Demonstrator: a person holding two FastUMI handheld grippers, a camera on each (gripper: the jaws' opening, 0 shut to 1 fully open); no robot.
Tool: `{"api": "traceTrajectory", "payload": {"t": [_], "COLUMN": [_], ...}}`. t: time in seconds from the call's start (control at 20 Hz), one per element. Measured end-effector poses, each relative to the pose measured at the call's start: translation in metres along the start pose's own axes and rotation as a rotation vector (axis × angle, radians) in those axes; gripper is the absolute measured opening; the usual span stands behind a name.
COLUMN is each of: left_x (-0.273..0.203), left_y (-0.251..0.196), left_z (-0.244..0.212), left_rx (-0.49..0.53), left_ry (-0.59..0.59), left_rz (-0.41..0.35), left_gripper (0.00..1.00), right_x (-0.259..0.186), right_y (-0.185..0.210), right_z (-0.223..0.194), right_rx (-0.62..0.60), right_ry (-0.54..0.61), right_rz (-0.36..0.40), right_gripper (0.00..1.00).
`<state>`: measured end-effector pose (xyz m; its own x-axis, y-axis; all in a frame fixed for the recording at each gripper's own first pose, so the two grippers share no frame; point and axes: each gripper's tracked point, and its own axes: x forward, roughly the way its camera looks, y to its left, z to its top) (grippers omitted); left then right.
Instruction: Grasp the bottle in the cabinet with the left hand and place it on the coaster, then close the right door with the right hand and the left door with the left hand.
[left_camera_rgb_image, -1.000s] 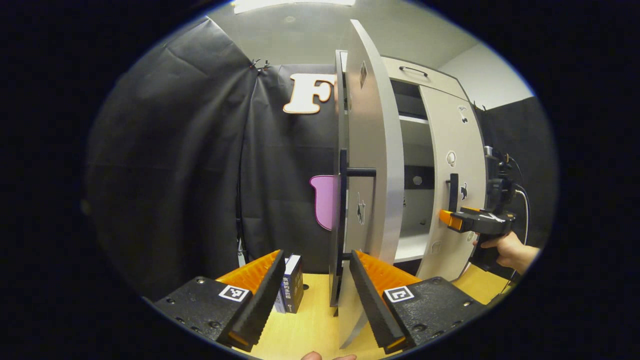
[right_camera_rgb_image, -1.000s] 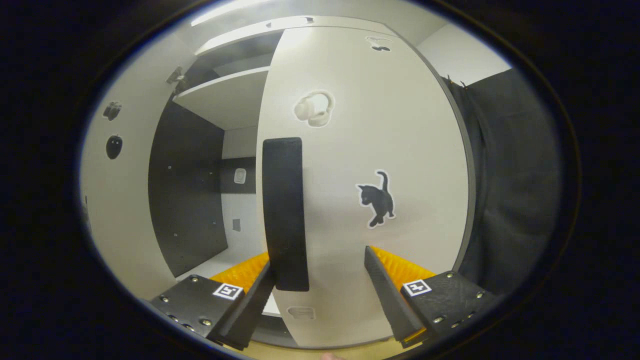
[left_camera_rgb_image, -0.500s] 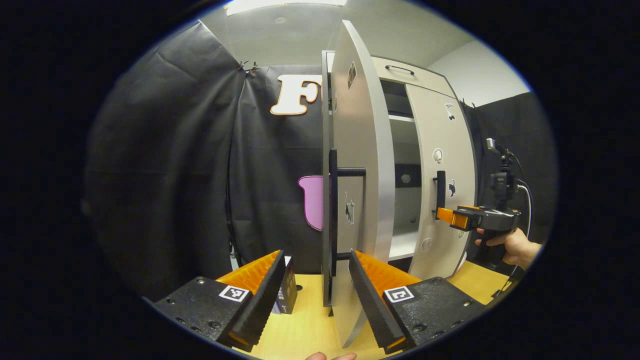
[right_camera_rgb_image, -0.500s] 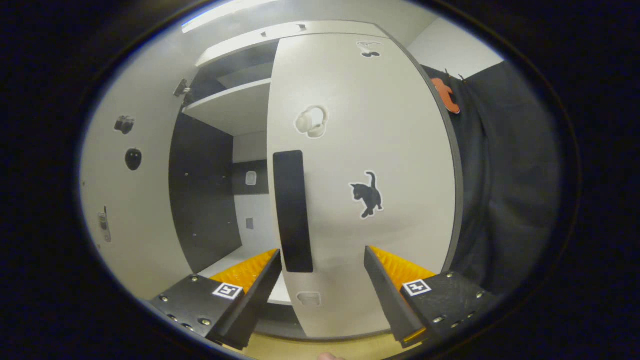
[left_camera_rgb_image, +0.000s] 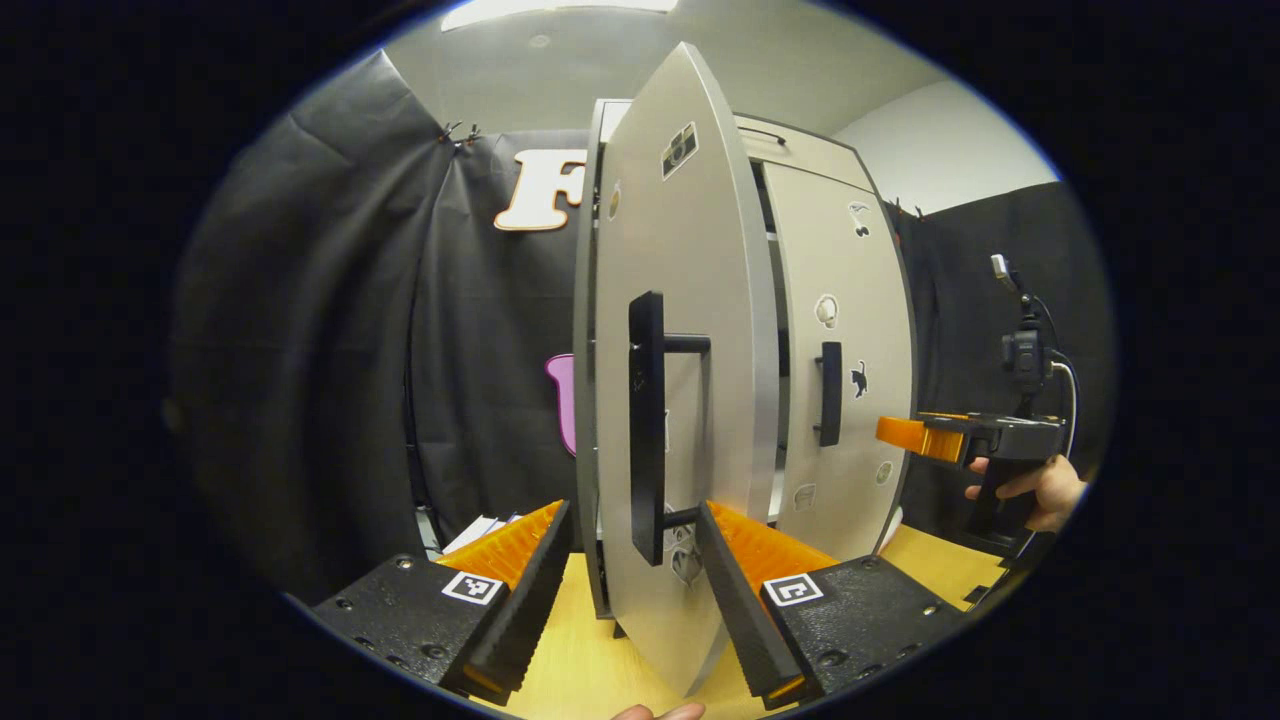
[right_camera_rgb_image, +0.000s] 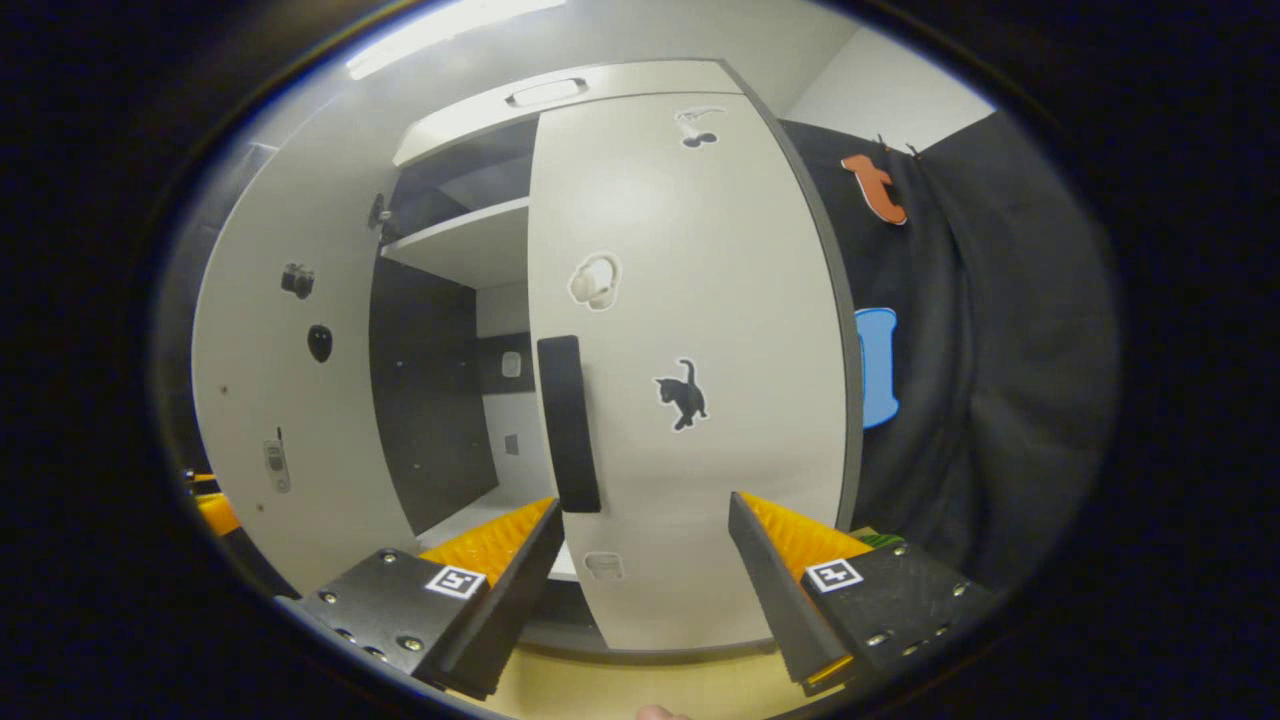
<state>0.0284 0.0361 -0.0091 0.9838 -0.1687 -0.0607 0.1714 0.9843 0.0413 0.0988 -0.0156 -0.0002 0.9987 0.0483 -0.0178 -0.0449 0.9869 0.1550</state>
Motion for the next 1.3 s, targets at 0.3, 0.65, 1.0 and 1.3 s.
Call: {"api": "traceTrajectory", "payload": {"t": [0.3,0.65,1.0,1.3], "left_x": [0.021,0.052,0.104,0.133], "left_y": [-0.029,-0.062,-0.1,-0.11], "left_z": [-0.005,-0.006,-0.015,-0.016], "left_rx": [-0.014,0.021,-0.035,-0.042], "left_ry": [0.006,-0.016,-0.01,-0.021], "left_rz": [-0.033,-0.05,-0.095,-0.085], "left_gripper": [0.75,0.85,0.89,0.94], "right_x": [-0.018,-0.027,-0.036,-0.041], "right_y": [-0.018,-0.033,-0.057,-0.082], "right_z": [-0.012,-0.024,-0.018,-0.016], "right_rx": [0.004,0.03,0.043,0.035], "right_ry": [0.03,0.068,0.06,0.059], "right_rz": [-0.002,0.006,-0.01,-0.05], "right_gripper": [1.0,1.0,1.0,0.97]}}
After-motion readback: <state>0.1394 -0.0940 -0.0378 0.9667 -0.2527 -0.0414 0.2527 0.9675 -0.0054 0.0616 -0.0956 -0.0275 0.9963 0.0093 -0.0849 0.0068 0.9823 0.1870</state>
